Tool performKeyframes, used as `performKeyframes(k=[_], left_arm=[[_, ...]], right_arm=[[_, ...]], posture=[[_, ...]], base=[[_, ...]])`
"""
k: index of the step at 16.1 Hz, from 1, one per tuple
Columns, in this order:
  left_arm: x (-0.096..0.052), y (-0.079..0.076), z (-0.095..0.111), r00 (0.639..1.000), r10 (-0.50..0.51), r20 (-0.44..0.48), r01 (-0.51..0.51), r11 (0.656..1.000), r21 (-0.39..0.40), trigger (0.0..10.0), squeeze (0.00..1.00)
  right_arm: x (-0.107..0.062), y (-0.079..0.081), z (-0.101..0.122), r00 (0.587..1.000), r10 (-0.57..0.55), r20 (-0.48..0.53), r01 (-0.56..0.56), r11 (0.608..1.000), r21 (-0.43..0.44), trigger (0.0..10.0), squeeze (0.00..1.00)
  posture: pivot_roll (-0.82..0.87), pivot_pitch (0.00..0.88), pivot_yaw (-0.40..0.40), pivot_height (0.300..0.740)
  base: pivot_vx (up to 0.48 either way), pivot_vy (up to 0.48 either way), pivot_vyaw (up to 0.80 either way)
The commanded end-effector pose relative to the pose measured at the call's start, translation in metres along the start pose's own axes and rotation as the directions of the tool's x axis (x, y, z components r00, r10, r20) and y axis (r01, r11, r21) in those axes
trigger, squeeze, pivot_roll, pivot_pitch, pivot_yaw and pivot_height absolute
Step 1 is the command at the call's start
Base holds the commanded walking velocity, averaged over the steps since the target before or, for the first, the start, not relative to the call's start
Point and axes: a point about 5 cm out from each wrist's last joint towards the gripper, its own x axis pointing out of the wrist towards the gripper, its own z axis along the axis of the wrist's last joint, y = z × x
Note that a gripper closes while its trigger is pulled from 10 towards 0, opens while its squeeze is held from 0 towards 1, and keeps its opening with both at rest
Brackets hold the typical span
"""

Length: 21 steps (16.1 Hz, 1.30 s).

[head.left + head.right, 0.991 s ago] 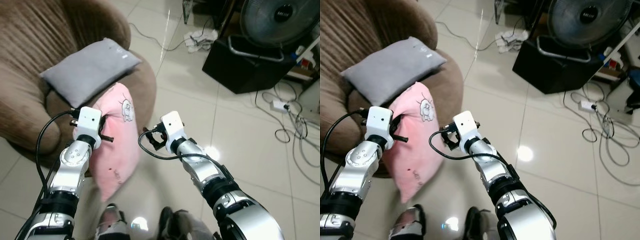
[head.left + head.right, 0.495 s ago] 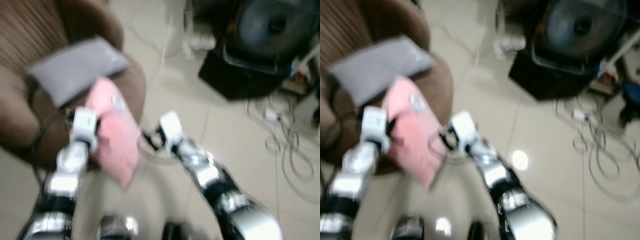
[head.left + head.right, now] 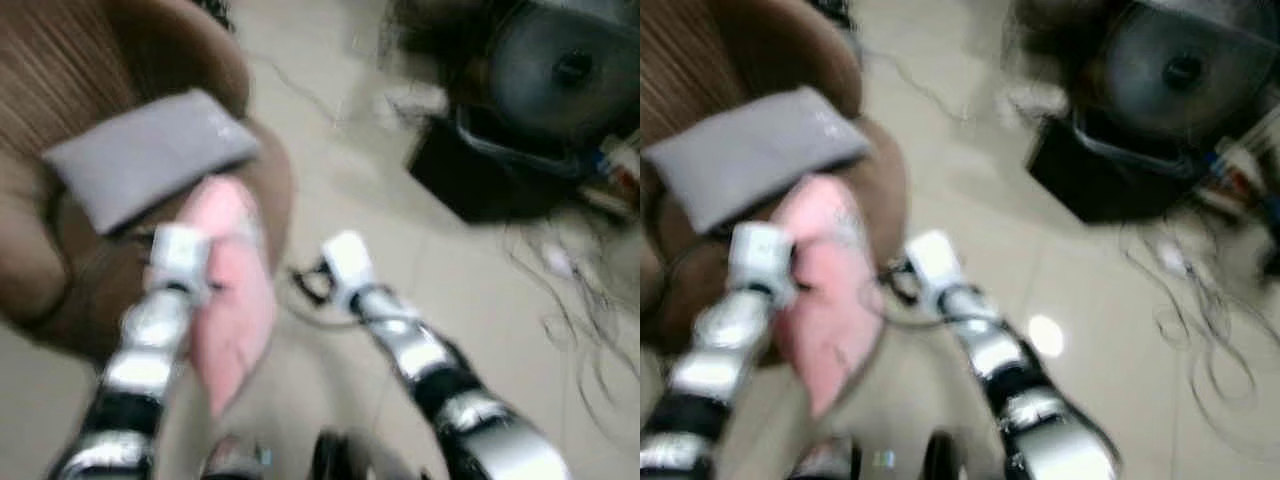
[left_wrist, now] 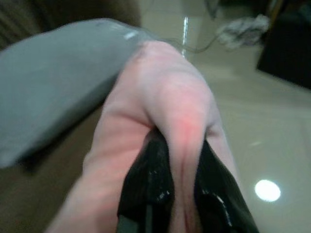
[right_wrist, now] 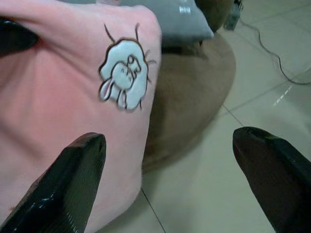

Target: Move the pillow to the sofa from floor

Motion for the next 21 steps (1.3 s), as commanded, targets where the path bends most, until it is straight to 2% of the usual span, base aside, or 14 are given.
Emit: performKeyframes(k=[1, 8, 9, 10, 12, 21], left_arm=[[0.0001, 0.0083, 0.0077, 0.999, 0.019, 0.034, -0.020, 1.000, 0.019, 0.0, 0.00], [-0.0007, 0.0018, 0.0055, 1.000, 0.001, 0.028, -0.002, 1.000, 0.028, 0.0, 0.00], [-0.0005, 0.0021, 0.0052, 1.000, 0.001, 0.025, -0.002, 0.999, 0.034, 0.0, 0.00], [-0.0005, 0.0021, 0.0052, 1.000, 0.001, 0.025, -0.002, 0.999, 0.034, 0.0, 0.00], [-0.0002, 0.0042, 0.0055, 1.000, 0.001, 0.022, -0.002, 0.999, 0.052, 0.0, 0.00], [0.0064, 0.0005, 0.0095, 1.000, 0.000, 0.018, -0.002, 0.993, 0.115, 0.0, 0.00]], right_arm=[[0.0023, 0.0053, 0.0024, 1.000, 0.015, 0.004, -0.015, 1.000, 0.007, 10.0, 0.15], [0.0010, 0.0038, 0.0003, 1.000, 0.010, -0.010, -0.011, 1.000, -0.004, 10.0, 0.18], [0.0015, 0.0032, -0.0003, 1.000, 0.002, -0.021, -0.002, 1.000, 0.007, 10.0, 0.14], [0.0015, 0.0032, -0.0003, 1.000, 0.002, -0.021, -0.002, 1.000, 0.007, 10.0, 0.14], [0.0030, 0.0058, -0.0006, 0.999, 0.002, -0.032, -0.002, 1.000, 0.013, 10.0, 0.10], [0.0033, 0.0087, -0.0014, 0.999, 0.030, -0.038, -0.030, 1.000, -0.001, 10.0, 0.09]], posture=[[0.29, 0.234, -0.162, 0.740], [0.28, 0.248, -0.161, 0.740], [0.28, 0.248, -0.160, 0.740], [0.28, 0.248, -0.160, 0.740], [0.28, 0.243, -0.154, 0.740], [0.28, 0.223, -0.163, 0.740]], base=[[0.480, 0.000, 0.75], [0.480, 0.000, 0.72], [0.480, 0.000, 0.59], [0.480, 0.000, 0.59], [0.480, 0.000, 0.00], [0.461, 0.000, 0.00]])
